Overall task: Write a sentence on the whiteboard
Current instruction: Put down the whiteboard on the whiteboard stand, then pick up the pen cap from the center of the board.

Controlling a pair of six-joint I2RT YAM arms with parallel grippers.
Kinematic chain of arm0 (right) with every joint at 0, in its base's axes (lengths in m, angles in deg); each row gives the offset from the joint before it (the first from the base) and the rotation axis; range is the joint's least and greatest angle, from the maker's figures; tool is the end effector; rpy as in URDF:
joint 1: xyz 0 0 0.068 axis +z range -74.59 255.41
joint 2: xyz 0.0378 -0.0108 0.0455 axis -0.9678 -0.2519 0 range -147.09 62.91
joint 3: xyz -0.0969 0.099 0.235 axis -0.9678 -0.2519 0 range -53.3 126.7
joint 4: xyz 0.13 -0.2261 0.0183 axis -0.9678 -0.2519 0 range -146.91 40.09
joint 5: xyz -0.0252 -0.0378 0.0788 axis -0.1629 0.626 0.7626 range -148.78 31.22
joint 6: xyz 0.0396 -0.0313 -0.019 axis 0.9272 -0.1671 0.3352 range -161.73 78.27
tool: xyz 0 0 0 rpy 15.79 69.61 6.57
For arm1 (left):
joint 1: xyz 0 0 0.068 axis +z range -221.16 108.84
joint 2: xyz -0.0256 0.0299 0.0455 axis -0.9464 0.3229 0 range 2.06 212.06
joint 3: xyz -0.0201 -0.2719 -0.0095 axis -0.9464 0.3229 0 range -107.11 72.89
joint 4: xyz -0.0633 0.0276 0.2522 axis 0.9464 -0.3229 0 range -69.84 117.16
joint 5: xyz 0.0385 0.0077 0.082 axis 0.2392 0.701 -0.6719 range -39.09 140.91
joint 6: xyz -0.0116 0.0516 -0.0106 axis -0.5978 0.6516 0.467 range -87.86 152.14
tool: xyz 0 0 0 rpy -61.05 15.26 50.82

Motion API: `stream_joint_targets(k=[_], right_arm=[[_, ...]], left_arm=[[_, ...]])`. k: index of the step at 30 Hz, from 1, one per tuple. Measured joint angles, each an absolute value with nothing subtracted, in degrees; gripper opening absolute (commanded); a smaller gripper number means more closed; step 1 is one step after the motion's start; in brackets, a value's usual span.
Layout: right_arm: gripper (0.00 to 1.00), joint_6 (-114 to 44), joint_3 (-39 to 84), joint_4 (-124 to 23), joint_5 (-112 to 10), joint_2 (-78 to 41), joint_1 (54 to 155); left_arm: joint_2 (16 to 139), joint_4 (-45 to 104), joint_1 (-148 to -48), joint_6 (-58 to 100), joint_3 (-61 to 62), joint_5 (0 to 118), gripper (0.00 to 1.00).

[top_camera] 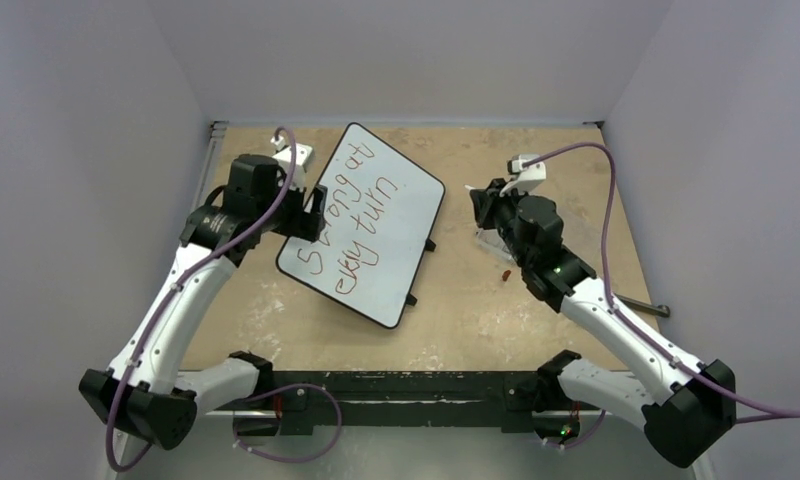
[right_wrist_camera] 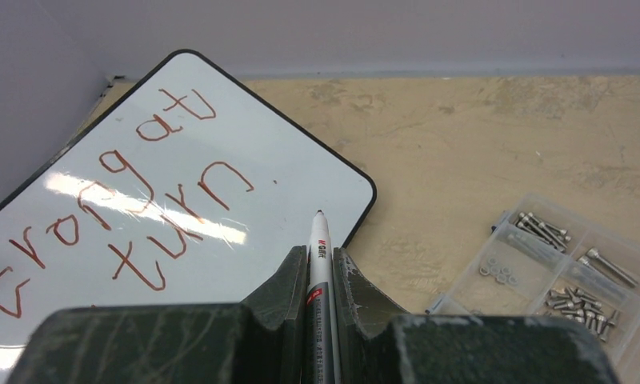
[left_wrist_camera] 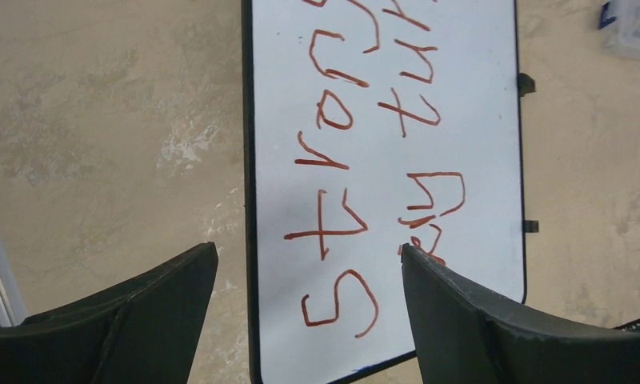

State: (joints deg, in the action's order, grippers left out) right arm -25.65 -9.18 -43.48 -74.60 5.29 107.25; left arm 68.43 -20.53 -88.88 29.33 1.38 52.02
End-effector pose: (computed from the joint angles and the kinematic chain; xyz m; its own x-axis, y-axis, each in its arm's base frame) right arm 0.2075 0.1175 0.3243 -0.1773 0.2036 -0.9629 -0.2380 0.9405 0.2427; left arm 0.2223 -0.0718 0.3629 -0.6589 0.1592 -0.7352 0.2860 0.9570 -0.0491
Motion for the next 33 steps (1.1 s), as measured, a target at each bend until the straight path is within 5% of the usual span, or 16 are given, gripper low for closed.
stream_joint_targets(k=[11,33], right_arm=[[0.00,-26.2,7.4,-52.0,-81.6,3.6,107.2],[0.00,-26.0,14.8,-59.8,-84.9,11.3,107.2]], left_arm=[[65.0,-18.1,-101.5,22.7,1.4,52.1,0.80],[102.5,-4.2,-123.8,23.9,-16.0,61.1,0.60]])
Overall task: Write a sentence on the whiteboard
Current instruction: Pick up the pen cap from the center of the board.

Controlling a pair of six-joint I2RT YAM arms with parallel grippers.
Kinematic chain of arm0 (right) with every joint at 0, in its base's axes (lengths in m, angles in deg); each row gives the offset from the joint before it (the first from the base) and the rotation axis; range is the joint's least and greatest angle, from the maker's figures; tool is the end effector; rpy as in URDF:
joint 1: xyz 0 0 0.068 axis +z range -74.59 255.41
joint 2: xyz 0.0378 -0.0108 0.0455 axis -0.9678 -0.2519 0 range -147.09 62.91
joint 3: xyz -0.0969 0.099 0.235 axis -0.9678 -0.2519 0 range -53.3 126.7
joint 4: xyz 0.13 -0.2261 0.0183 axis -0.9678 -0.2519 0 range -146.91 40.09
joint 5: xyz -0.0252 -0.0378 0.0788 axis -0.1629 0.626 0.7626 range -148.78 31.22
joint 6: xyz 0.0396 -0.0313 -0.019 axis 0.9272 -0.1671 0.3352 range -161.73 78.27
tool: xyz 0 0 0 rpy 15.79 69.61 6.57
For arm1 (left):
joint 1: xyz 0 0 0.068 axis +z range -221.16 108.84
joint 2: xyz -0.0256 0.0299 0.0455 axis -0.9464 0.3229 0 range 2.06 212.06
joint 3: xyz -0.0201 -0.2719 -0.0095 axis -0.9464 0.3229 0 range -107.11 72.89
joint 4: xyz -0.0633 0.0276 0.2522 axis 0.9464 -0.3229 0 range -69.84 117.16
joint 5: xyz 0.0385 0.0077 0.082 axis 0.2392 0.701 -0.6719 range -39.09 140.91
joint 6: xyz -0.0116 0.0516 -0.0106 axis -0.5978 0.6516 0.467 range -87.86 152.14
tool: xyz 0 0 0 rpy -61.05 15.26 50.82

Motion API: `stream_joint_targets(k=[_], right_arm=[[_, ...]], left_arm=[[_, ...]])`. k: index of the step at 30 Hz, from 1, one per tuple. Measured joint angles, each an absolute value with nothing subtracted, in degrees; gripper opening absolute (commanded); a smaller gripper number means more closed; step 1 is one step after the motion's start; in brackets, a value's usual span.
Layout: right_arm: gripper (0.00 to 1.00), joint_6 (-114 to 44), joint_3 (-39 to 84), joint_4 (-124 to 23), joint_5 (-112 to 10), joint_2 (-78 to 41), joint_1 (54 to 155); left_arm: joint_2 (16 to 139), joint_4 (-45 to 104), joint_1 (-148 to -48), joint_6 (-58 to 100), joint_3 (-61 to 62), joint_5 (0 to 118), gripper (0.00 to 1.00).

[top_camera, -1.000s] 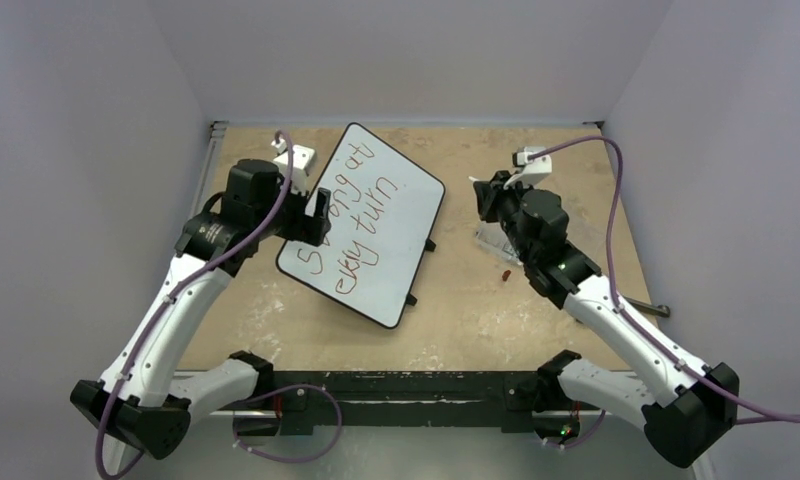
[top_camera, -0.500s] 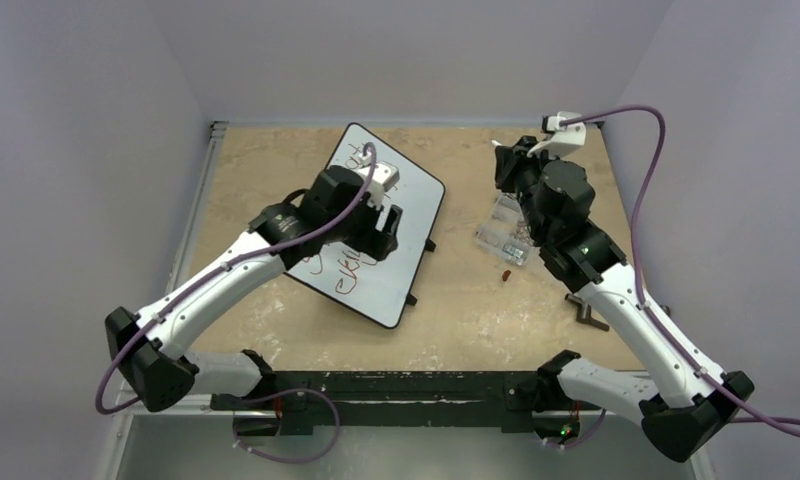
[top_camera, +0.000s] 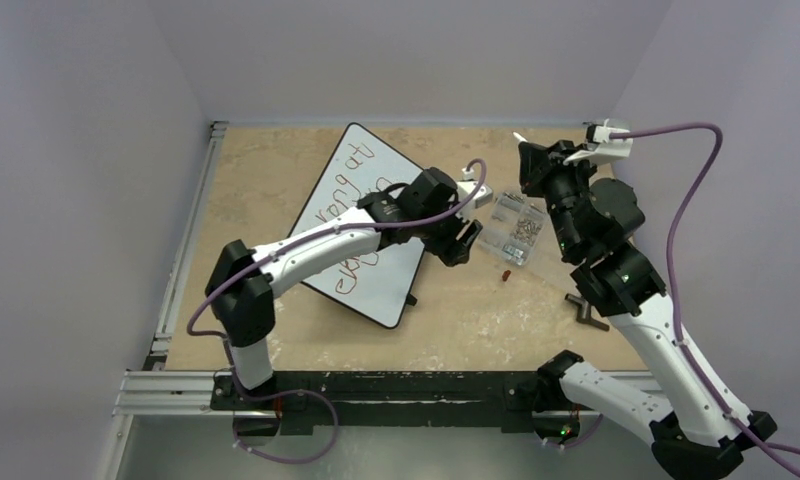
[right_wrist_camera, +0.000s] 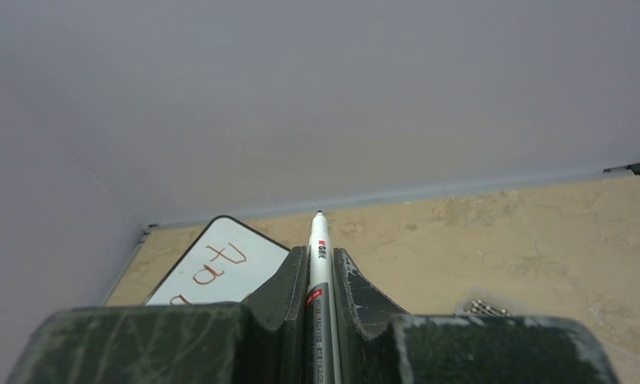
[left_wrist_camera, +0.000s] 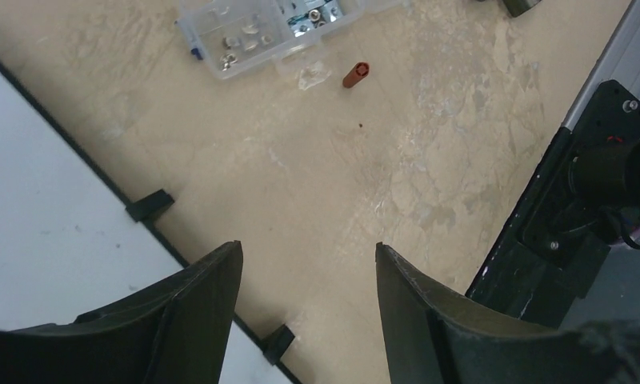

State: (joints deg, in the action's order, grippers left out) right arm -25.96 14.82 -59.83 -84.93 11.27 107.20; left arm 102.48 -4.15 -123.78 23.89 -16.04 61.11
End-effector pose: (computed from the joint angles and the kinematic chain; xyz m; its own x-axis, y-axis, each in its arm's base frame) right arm 0.1607 0.0811 0.4597 0.0662 0.3280 -0.9423 -0.1234 0.9399 0.3185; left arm 0.2377 -0.3215 0.3090 -0.5317 0.4635 -0.7089 0.7929 0.5666 -0.2242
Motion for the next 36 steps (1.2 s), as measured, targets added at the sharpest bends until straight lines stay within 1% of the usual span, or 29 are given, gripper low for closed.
stream_joint_targets(k=[6,14,23,36], right_arm=[[0.00,-25.9,15.5,-59.9,-84.3,13.3,107.2],[0.00,-25.0,15.5,-61.9,-83.0,13.8,107.2],[0.00,-24.3,15.5,-63.3,-82.8,16.0,107.2],[0.00,-24.1,15.5,-64.6,-82.2,16.1,107.2]], left_arm=[[112.3,-4.0,-126.2,26.8,-24.2,64.4,0.53],[123.2,-5.7,-128.1,30.1,-33.8,66.2,0.50],[131.2,-6.3,-129.1,31.9,-39.2,67.1,0.49],[137.6,-4.5,-130.1,31.8,-46.2,68.3,0.49]])
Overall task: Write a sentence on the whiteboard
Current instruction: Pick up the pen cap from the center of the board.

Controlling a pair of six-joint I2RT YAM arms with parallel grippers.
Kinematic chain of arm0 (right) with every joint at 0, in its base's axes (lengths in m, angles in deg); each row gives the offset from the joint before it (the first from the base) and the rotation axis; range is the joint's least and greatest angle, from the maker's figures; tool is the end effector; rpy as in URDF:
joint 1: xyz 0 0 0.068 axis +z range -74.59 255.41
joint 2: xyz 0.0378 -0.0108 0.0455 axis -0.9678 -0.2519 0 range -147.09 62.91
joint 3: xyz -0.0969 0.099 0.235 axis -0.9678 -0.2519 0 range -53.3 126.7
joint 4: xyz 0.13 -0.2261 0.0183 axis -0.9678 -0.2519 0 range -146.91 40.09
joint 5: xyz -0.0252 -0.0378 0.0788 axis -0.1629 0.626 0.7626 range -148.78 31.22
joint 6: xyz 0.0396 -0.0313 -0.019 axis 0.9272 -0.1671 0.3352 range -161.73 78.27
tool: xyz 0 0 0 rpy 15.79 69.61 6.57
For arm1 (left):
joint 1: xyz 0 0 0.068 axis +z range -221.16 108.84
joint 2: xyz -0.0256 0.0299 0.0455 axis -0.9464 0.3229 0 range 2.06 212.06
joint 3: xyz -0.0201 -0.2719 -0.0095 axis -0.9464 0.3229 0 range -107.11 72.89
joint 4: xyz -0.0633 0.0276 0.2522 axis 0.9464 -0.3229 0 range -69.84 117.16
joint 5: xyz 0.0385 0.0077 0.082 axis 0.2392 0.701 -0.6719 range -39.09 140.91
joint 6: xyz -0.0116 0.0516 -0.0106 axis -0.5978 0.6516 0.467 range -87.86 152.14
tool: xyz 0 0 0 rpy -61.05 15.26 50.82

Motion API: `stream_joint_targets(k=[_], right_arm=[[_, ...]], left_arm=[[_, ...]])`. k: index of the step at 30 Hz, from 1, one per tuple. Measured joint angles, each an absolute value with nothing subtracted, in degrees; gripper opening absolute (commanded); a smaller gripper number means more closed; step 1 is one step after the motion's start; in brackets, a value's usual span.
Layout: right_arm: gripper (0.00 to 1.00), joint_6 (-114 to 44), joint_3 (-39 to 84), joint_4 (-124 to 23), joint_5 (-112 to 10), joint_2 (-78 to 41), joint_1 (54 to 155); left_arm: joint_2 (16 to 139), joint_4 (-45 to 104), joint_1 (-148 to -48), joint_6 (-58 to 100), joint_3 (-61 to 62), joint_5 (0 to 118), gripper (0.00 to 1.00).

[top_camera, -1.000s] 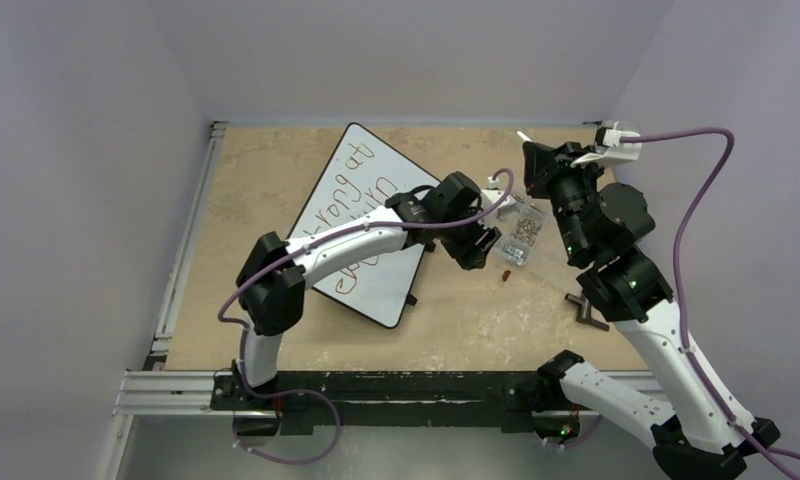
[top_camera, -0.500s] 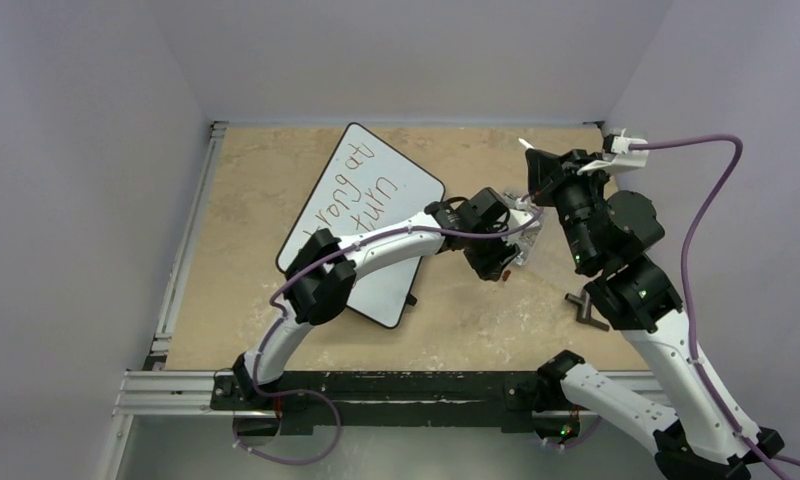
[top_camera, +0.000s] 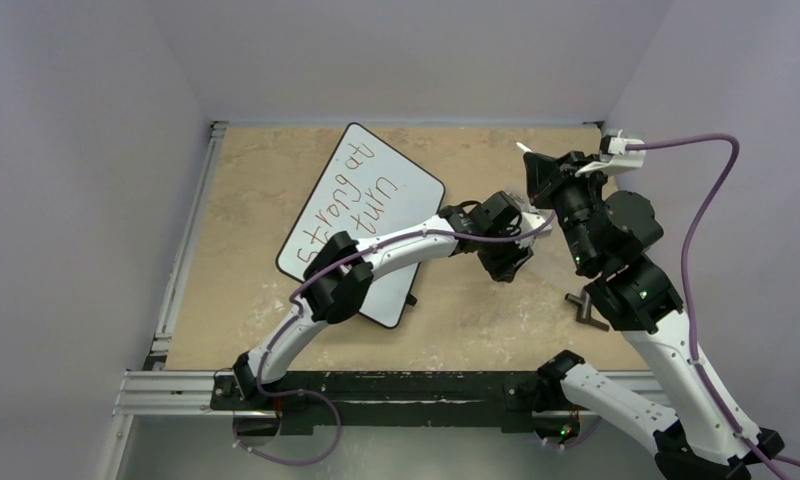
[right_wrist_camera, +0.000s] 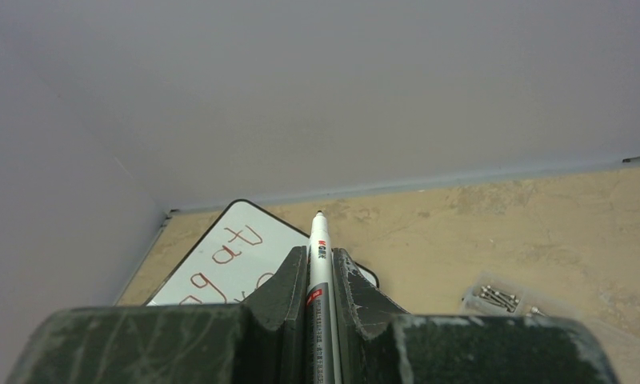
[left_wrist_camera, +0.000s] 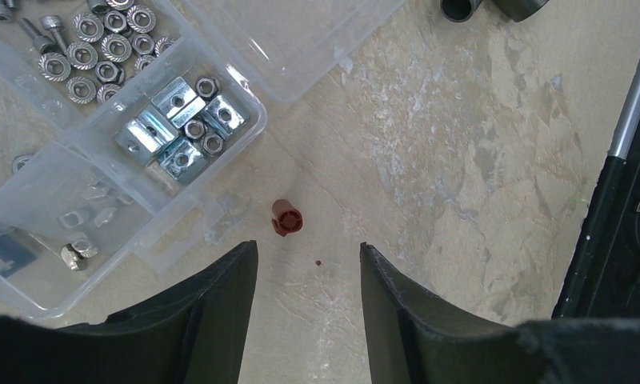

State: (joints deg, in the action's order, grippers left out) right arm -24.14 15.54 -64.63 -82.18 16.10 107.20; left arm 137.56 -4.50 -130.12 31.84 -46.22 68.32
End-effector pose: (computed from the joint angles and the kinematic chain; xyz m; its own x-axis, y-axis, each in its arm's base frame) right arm 0.1347 0.0668 0.4671 0.0583 0.3624 -0.9302 -0.1744 0.9211 0.3480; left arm 0.2654 -0.4617 0.2067 -0.3882 0.6356 -0.6673 0.9187 0.3239 -0.2259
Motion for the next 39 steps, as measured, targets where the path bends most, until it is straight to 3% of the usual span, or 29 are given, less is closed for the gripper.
stream_joint_targets(k=[11,27,30,35,39], right_arm=[[0.00,-24.1,15.5,-65.4,-81.3,16.1,107.2],[0.00,-24.1,15.5,-65.4,-80.3,16.1,107.2],[0.00,-24.1,15.5,-65.5,-80.2,16.1,107.2],[0.00,-24.1,15.5,-65.7,-80.2,16.1,107.2],[0.00,-24.1,15.5,-65.8,-80.2,16.1,107.2]], left_arm=[[141.4,-4.0,-130.1,31.8,-49.1,68.9,0.47],[144.2,-4.0,-130.1,32.4,-51.8,68.6,0.37],[144.4,-3.8,-130.1,32.4,-51.8,68.5,0.29],[144.9,-3.7,-130.2,32.6,-51.8,68.4,0.03],[144.9,-3.7,-130.2,32.9,-51.9,68.0,0.00]])
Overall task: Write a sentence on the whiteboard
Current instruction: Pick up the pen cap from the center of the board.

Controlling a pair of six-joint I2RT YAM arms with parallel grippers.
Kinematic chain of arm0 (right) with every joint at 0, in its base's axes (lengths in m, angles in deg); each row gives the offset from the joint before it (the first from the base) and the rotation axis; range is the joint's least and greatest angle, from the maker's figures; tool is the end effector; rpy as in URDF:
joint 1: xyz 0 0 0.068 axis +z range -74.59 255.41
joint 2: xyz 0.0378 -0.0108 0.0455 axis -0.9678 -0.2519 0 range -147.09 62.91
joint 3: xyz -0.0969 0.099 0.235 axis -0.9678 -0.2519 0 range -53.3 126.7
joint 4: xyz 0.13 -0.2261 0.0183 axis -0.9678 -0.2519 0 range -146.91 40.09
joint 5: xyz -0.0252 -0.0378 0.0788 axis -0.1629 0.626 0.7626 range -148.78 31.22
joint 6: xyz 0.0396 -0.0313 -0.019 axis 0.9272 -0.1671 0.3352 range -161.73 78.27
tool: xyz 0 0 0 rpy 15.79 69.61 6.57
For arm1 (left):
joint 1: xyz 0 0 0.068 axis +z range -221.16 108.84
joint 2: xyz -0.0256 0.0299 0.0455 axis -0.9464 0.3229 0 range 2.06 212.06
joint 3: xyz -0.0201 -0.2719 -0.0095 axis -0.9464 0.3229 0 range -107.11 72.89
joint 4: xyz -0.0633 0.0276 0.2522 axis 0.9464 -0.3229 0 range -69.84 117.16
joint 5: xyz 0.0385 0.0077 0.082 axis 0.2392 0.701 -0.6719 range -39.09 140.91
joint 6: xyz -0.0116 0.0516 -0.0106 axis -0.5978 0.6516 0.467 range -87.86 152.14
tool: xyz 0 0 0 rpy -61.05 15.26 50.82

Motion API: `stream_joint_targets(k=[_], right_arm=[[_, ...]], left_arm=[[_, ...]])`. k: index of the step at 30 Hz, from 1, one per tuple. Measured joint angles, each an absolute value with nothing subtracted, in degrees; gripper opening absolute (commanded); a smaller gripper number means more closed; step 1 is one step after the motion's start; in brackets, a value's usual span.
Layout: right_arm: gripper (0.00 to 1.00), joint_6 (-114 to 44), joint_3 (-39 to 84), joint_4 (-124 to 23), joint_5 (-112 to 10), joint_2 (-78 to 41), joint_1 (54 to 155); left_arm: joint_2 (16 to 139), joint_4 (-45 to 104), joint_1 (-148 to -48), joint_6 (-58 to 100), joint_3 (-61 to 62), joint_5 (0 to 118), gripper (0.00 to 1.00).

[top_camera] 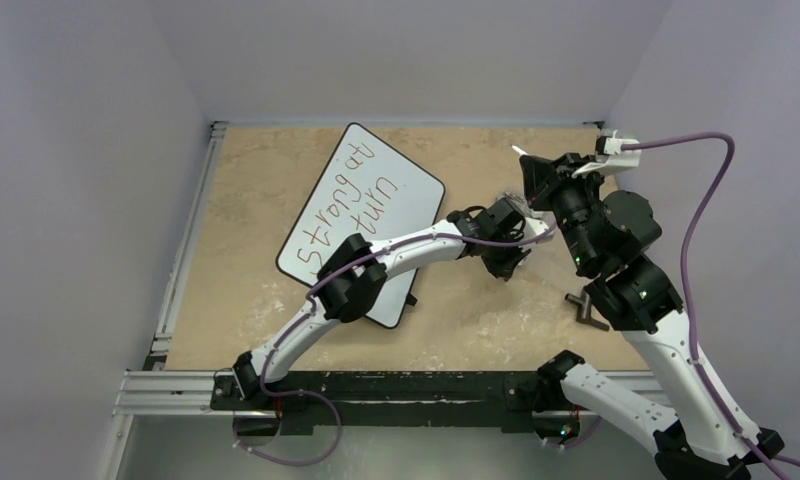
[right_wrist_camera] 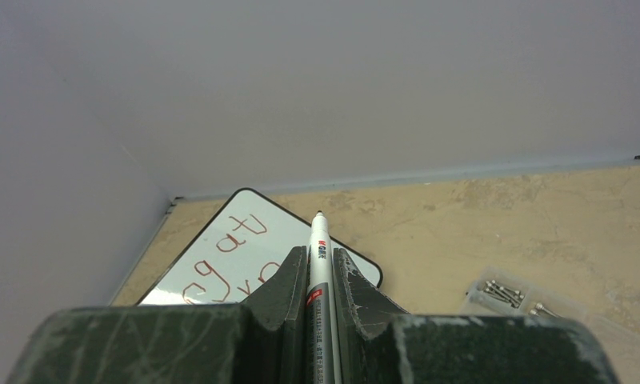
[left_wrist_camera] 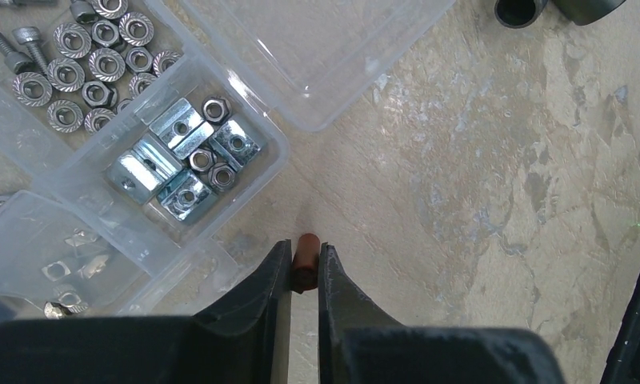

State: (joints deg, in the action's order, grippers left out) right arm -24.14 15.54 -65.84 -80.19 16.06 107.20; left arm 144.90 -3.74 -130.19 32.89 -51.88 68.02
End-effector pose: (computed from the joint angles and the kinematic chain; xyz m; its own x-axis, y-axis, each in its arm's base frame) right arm 0.1349 0.0683 0.4648 0.0307 0.3500 -0.9362 -0.2006 0.9198 0.3373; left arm 0.2755 -0.4794 0.1725 -0.3760 0.6511 -0.6593 0.9239 0.3177 -0.2132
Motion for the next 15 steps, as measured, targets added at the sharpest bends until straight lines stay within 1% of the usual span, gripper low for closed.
stream_joint_targets(k=[4,7,12,15], right_arm=[[0.00,-24.1,15.6,-65.8,-80.1,16.1,107.2],[0.00,-24.0,15.6,-65.8,-80.1,16.1,107.2],[0.00,-23.6,15.6,-65.7,-79.3,16.1,107.2],[0.00,-23.0,15.1,-64.5,-77.0,16.5,107.2]], left_arm=[[144.7,-3.0,-130.2,32.7,-51.2,68.0,0.00],[141.7,-1.0,-130.0,30.9,-46.2,68.3,0.00],[130.1,3.0,-128.1,24.8,-32.1,71.8,0.00],[121.6,6.1,-124.4,20.4,-26.0,74.9,0.00]])
